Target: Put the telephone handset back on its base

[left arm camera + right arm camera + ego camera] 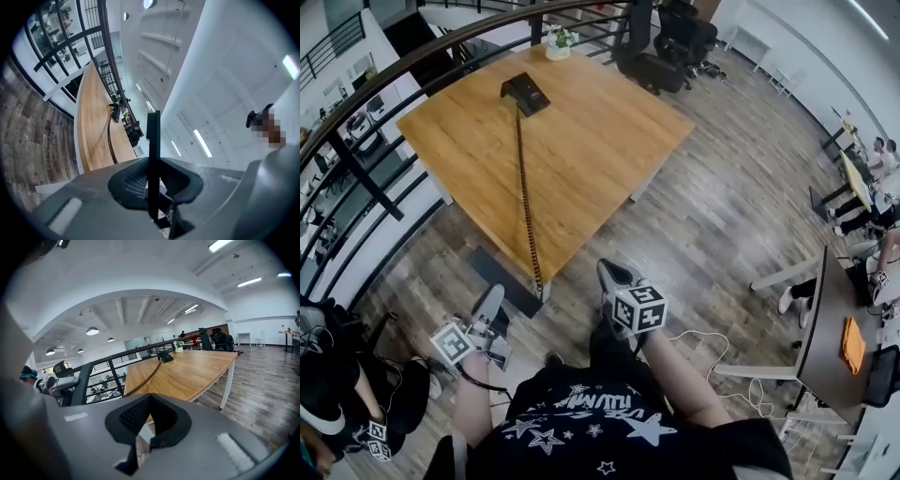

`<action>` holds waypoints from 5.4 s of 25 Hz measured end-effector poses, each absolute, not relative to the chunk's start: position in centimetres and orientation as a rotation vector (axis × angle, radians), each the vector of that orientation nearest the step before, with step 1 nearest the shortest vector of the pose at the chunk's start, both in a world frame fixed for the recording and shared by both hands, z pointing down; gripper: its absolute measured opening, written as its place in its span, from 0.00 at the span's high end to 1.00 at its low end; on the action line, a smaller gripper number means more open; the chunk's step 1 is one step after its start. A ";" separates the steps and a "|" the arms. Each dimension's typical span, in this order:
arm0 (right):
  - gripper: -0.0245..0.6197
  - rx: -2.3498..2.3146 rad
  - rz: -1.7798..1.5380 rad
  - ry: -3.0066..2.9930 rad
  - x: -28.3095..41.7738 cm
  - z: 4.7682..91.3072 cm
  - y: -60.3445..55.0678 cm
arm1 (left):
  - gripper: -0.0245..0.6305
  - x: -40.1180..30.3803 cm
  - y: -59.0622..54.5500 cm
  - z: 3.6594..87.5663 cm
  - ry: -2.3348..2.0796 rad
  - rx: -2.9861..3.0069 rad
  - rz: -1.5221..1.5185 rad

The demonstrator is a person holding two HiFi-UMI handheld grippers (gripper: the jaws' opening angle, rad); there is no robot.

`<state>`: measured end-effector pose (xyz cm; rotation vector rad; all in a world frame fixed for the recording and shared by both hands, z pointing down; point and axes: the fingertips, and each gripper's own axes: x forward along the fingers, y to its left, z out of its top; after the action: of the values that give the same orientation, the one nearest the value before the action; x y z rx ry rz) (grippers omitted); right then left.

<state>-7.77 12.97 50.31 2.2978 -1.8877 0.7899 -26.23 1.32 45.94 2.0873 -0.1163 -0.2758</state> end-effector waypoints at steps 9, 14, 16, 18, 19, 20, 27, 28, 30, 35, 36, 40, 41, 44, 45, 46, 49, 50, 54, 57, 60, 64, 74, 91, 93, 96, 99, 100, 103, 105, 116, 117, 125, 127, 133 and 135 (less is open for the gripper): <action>0.96 2.207 0.803 -2.021 -0.8 50.6 7.4 | 0.85 -22.8 -0.6 46.0 -0.183 2.090 -0.297; 0.96 2.120 0.783 -2.111 4.1 50.3 4.2 | 0.85 -19.4 -1.5 45.4 -0.225 2.096 -0.326; 0.96 2.100 0.782 -2.136 6.2 50.0 3.3 | 0.85 -17.5 -1.7 44.9 -0.246 2.105 -0.339; 0.96 2.084 0.786 -2.165 8.1 49.8 2.6 | 0.85 -15.8 -1.7 44.6 -0.266 2.110 -0.348; 0.96 2.073 0.788 -2.179 8.9 49.8 2.3 | 0.85 -15.1 -1.6 44.5 -0.275 2.112 -0.351; 0.96 2.060 0.791 -2.194 9.7 49.8 2.0 | 0.85 -14.3 -1.6 44.5 -0.286 2.114 -0.354; 0.96 1.950 0.832 -2.271 13.9 50.6 1.7 | 0.85 -9.4 -0.8 44.0 -0.354 2.096 -0.396; 0.96 1.936 0.835 -2.277 14.3 50.8 1.6 | 0.85 -9.1 -0.5 44.0 -0.367 2.097 -0.392; 0.96 1.923 0.850 -2.283 15.0 51.2 1.3 | 0.85 -8.6 -0.1 44.1 -0.386 2.096 -0.381; 0.96 1.890 0.949 -2.317 14.4 52.3 -0.5 | 0.85 -8.9 -0.3 44.3 -0.416 2.078 -0.356; 0.96 1.879 0.963 -2.314 14.1 52.7 -1.0 | 0.85 -9.2 -0.8 44.4 -0.422 2.070 -0.357; 0.96 1.844 0.999 -2.307 13.1 53.5 -2.6 | 0.85 -9.5 -2.3 45.2 -0.433 2.044 -0.368; 0.96 1.839 0.993 -2.305 13.2 53.6 -2.8 | 0.85 -9.3 -2.7 45.5 -0.429 2.040 -0.368; 0.96 1.865 0.975 -2.270 14.7 53.1 -3.9 | 0.85 -8.3 -4.4 46.3 -0.411 2.022 -0.358; 0.96 1.883 0.968 -2.261 15.4 52.6 -4.4 | 0.85 -7.9 -5.1 46.4 -0.400 2.020 -0.354; 0.96 1.906 0.955 -2.255 16.2 52.0 -5.1 | 0.85 -7.5 -5.9 46.3 -0.384 2.027 -0.353; 0.96 1.995 0.884 -2.237 18.8 49.3 -7.5 | 0.85 -6.1 -8.9 45.0 -0.322 2.065 -0.366; 0.96 2.027 0.866 -2.231 19.7 48.5 -8.2 | 0.85 -5.5 -9.9 44.5 -0.298 2.073 -0.375; 0.96 2.103 0.853 -2.177 22.5 46.9 -9.8 | 0.85 -2.9 -14.1 43.1 -0.221 2.080 -0.377; 0.96 2.107 0.889 -2.094 24.1 47.7 -8.9 | 0.85 -1.4 -15.6 43.0 -0.191 2.095 -0.343; 0.96 2.134 0.889 -2.056 25.4 48.2 -8.7 | 0.85 -0.8 -16.8 43.1 -0.172 2.125 -0.318; 0.96 2.119 0.893 -2.052 26.8 49.1 -9.3 | 0.85 -0.4 -17.1 44.2 -0.192 2.072 -0.336; 0.96 1.927 0.855 -2.247 33.4 48.3 -20.5 | 0.85 7.0 -22.7 41.6 -0.260 2.143 -0.379; 0.96 1.633 0.868 -2.451 36.2 49.1 -36.5 | 0.85 14.0 -38.0 41.8 -0.443 2.137 -0.382; 0.96 1.615 0.875 -2.458 36.4 49.0 -38.2 | 0.85 14.8 -39.8 42.4 -0.440 2.153 -0.317; 0.96 1.590 0.897 -2.460 36.4 49.9 -40.2 | 0.85 15.7 -42.2 43.8 -0.415 2.168 -0.253; 0.96 1.564 0.915 -2.456 36.0 51.0 -41.5 | 0.85 16.0 -44.0 45.3 -0.400 2.163 -0.215; 0.96 1.554 0.921 -2.456 35.7 51.3 -42.0 | 0.85 16.0 -44.5 45.8 -0.398 2.161 -0.202; 0.96 1.536 0.940 -2.452 35.2 52.1 -43.5 | 0.85 15.6 -46.5 47.9 -0.403 2.144 -0.145; 0.96 1.531 0.948 -2.447 34.9 52.6 -44.5 | 0.85 15.4 -47.9 49.4 -0.403 2.126 -0.109; 0.96 1.501 1.021 -2.406 33.4 55.7 -46.0 | 0.85 15.9 -52.2 53.2 -0.325 2.103 -0.032; 0.96 1.502 1.026 -2.404 33.4 55.9 -46.2 | 0.85 15.9 -52.6 53.6 -0.324 2.110 -0.023; 0.96 1.491 1.065 -2.402 33.0 56.9 -46.6 | 0.85 16.0 -54.4 55.0 -0.320 2.091 -0.052; 0.96 1.496 1.076 -2.401 33.0 57.0 -46.6 | 0.85 15.9 -54.6 55.3 -0.330 2.094 -0.049; 0.96 1.500 1.096 -2.402 32.9 57.2 -46.8 | 0.85 15.6 -55.3 56.1 -0.336 2.077 -0.069; 0.96 1.503 1.107 -2.405 32.9 57.2 -46.8 | 0.85 15.6 -55.3 56.3 -0.341 2.076 -0.067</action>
<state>32.90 -46.76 57.22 1.5027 -2.4045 1.1065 15.56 -55.28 56.33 2.0764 -0.3409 -0.0667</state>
